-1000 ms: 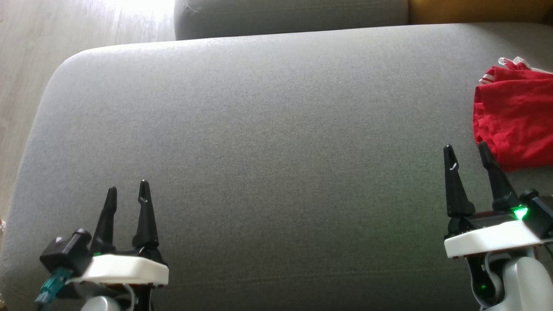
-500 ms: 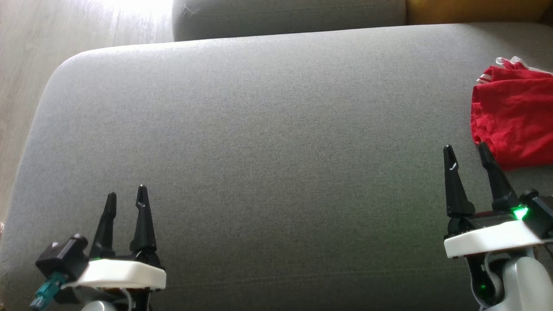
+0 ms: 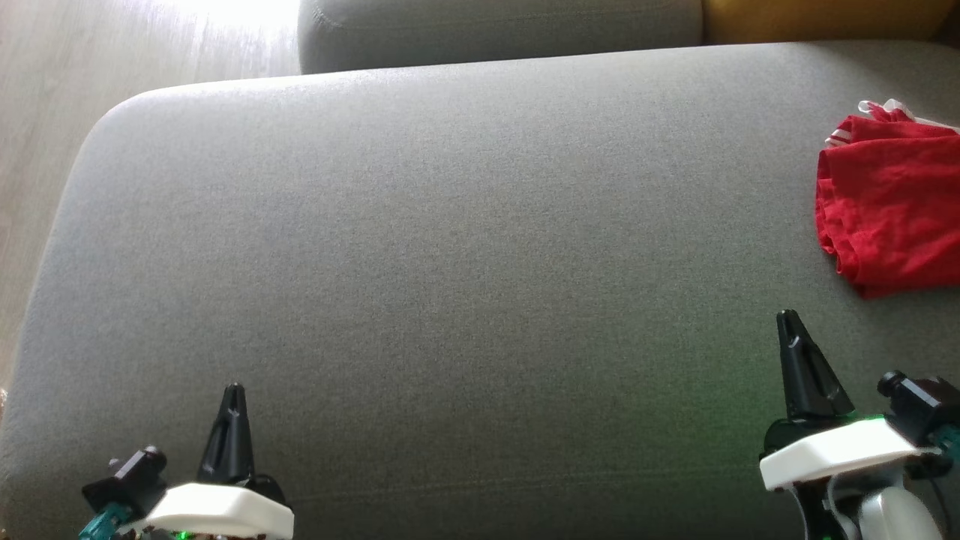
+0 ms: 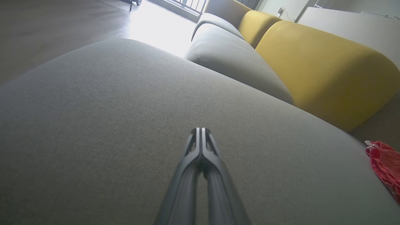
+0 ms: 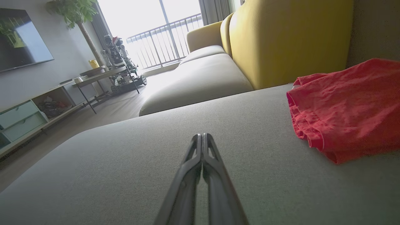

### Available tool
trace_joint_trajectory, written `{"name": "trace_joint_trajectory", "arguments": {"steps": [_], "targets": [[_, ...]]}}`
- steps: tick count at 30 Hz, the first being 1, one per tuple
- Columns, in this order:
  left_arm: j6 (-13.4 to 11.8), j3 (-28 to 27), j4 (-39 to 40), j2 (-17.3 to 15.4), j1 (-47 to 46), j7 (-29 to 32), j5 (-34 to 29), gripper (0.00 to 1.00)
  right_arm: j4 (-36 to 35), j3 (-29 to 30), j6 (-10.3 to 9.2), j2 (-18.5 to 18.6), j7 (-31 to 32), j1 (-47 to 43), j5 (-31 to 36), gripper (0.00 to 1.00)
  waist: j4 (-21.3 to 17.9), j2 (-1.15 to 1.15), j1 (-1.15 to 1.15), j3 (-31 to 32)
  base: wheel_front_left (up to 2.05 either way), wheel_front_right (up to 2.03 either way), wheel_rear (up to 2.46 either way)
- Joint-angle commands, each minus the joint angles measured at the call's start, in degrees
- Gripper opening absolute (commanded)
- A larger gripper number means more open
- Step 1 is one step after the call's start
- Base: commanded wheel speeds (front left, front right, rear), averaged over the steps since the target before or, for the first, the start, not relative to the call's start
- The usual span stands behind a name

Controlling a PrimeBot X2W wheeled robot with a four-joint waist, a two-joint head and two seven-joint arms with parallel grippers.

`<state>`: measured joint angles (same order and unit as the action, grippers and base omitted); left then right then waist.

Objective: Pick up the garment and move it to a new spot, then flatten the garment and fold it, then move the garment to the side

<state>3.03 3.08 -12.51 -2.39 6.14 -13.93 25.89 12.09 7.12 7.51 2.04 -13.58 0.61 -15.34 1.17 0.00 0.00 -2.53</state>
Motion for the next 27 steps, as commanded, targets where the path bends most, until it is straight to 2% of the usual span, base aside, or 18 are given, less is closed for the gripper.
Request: {"name": "trace_joint_trajectory", "arguments": {"steps": [1, 27], "targets": [[0.25, -0.46, 1.81, -0.22, -2.26, 0.45, 1.58, 0.0, -1.79, 0.08, 0.0, 0.16, 0.51, 2.41, -1.9, 0.0, -0.01, 0.0, 0.0, 0.04, 0.0, 0.0, 0.0], [1.21, -2.45, 1.04, -0.37, -4.56, 4.94, 16.48, 0.0, -1.02, -0.13, -0.01, 0.32, 4.94, 3.07, -19.07, 0.0, -0.28, 0.0, 0.0, 0.56, 0.0, 0.0, 0.0]]}}
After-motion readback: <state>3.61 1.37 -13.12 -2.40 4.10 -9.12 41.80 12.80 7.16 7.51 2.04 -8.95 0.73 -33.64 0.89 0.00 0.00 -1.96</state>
